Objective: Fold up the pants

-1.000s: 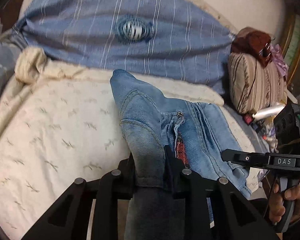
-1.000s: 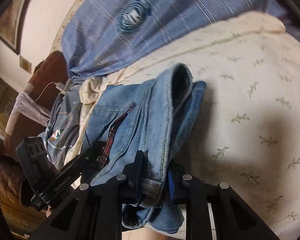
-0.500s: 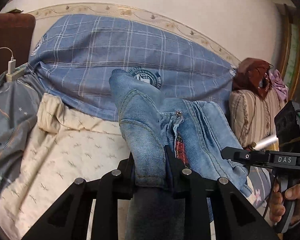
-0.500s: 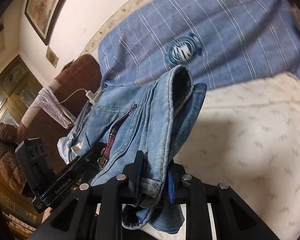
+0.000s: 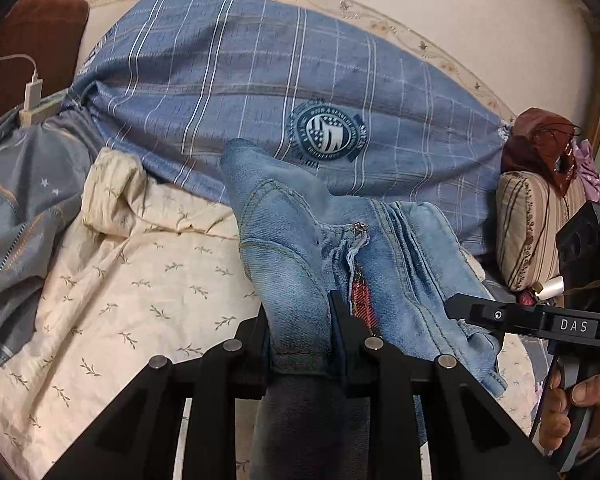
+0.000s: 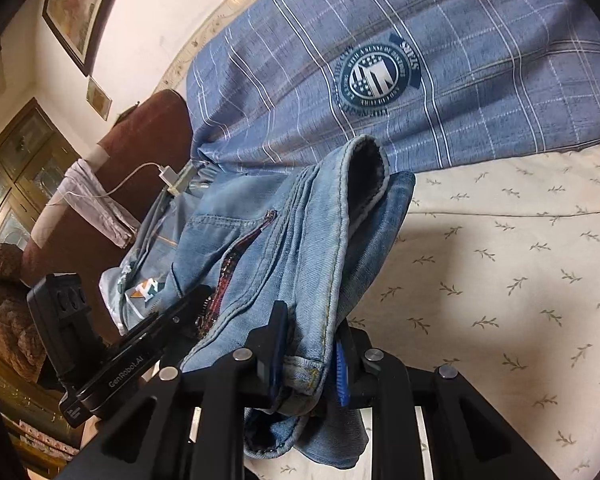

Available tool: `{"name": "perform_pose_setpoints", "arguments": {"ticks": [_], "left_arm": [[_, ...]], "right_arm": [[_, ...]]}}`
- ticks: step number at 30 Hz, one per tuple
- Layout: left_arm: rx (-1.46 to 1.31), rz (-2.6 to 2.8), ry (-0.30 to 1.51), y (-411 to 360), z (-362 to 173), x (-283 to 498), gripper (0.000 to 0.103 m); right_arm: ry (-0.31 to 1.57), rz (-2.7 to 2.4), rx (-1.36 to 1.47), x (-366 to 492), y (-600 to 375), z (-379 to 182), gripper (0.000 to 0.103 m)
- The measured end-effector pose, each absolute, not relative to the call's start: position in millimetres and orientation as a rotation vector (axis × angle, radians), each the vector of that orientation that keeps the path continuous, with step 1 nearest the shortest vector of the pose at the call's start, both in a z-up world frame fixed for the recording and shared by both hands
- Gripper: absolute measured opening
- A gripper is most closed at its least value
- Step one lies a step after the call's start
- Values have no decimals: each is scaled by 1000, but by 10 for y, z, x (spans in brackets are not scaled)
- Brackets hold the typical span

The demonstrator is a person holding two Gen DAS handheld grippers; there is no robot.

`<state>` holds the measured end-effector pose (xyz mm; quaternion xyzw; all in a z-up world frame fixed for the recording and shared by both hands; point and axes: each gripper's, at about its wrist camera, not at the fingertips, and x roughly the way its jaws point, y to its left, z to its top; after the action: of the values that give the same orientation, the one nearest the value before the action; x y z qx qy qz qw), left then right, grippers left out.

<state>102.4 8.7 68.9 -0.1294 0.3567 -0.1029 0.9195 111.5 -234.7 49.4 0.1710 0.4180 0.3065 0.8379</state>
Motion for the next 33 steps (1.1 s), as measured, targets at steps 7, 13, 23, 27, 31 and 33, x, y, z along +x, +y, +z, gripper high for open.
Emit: {"name": "perform_pose_setpoints", "arguments": {"ticks": [7,13,23,27,31,33], "left_arm": [[-273,-210,771,93,445,1122,26],[-265,-206,813,77,264,1193,26],[-310,-161,932,180,-71,1244,49],[-291,-101,912,285,103,1099,64],[-251,-73,815,284,371,859,71],[-218,-75,830,214,353,830,74]], "right_arm": [[913,633,346,1244,-2316,266,22],[943,614,352,1316,-2312,36,22],[1050,545,334,1400,-2322,-424,27],[1074,532,361,1373,-2411,-371,37],[955,516,304,1190,-2393,43,37],[907,546,325,1121,-2372,195,37]]}}
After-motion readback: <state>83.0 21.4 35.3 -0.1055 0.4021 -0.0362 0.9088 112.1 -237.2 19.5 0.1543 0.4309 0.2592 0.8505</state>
